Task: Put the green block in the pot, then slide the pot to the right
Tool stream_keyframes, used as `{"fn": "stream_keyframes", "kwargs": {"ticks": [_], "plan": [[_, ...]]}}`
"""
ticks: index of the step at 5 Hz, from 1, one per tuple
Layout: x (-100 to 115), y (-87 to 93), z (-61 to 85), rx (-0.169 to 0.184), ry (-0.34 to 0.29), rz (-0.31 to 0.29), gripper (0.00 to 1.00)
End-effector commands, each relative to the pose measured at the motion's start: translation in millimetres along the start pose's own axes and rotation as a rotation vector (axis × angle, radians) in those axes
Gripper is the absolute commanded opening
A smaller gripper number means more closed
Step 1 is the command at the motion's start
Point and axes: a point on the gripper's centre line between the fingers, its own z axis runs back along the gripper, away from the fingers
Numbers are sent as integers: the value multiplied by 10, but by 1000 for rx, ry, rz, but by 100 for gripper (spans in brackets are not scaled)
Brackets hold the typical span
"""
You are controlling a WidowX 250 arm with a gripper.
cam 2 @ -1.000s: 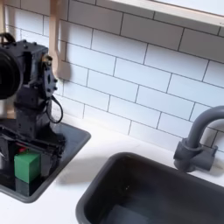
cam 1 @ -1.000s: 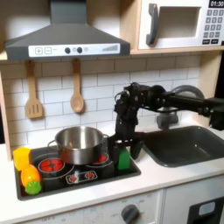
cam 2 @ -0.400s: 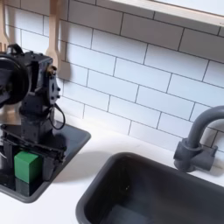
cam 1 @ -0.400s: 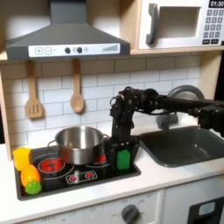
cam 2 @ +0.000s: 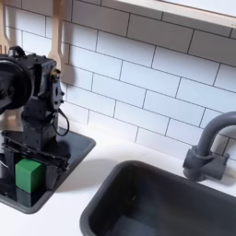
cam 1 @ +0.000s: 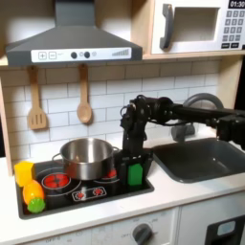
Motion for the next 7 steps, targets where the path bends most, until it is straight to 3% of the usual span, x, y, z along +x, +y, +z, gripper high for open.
{"fn": "stream_keyframes", "kwargs": {"ticks": [1, 4, 7], "plan": [[-100, -24, 3, -8, -1, -15, 0], [-189, -55, 185, -31, -45, -44, 0], [-203, -56, 562, -54, -123, -39, 0]]}}
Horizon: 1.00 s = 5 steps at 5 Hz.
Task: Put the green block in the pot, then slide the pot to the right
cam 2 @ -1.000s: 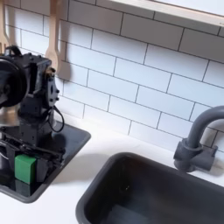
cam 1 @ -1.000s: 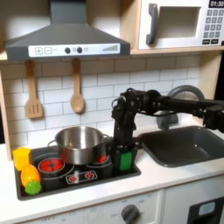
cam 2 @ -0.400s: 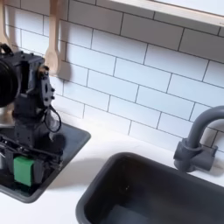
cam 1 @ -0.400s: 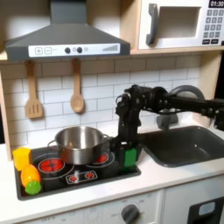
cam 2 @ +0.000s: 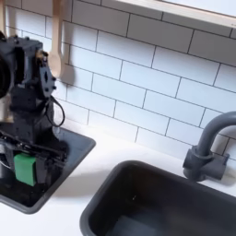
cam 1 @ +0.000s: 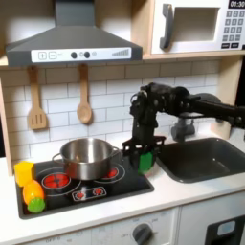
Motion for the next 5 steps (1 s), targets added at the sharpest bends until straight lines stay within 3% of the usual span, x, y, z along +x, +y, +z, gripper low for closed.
{"fn": "stream_keyframes", "kwargs": {"ticks": [1, 4, 5], "plan": [[37, 90, 209, -6, -43, 2, 0], [229, 567, 474, 24, -142, 68, 0], [307, 666, 430, 33, -154, 79, 0]]}}
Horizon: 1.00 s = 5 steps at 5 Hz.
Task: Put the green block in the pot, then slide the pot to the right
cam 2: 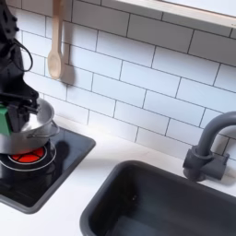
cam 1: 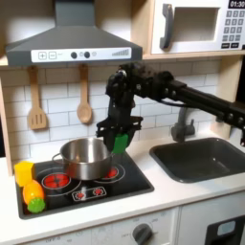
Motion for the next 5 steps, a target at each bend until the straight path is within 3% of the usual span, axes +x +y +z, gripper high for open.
{"fn": "stream_keyframes", "kwargs": {"ticks": [1, 5], "plan": [[174, 146, -85, 19, -34, 18, 0], [560, 252, -279, 57, -100, 95, 0]]}}
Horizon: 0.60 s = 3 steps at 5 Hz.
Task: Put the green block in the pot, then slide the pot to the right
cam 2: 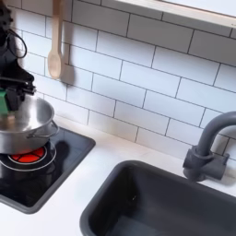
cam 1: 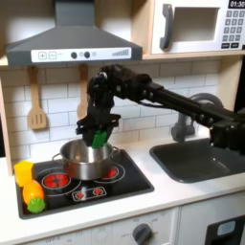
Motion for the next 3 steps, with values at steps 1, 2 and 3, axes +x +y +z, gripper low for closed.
{"fn": "stream_keyframes", "kwargs": {"ticks": [1, 2, 3], "plan": [[165, 43, -148, 11, -21, 20, 0], [217, 36, -236, 12, -17, 29, 0], [256, -13, -282, 4, -14, 31, 0]]}}
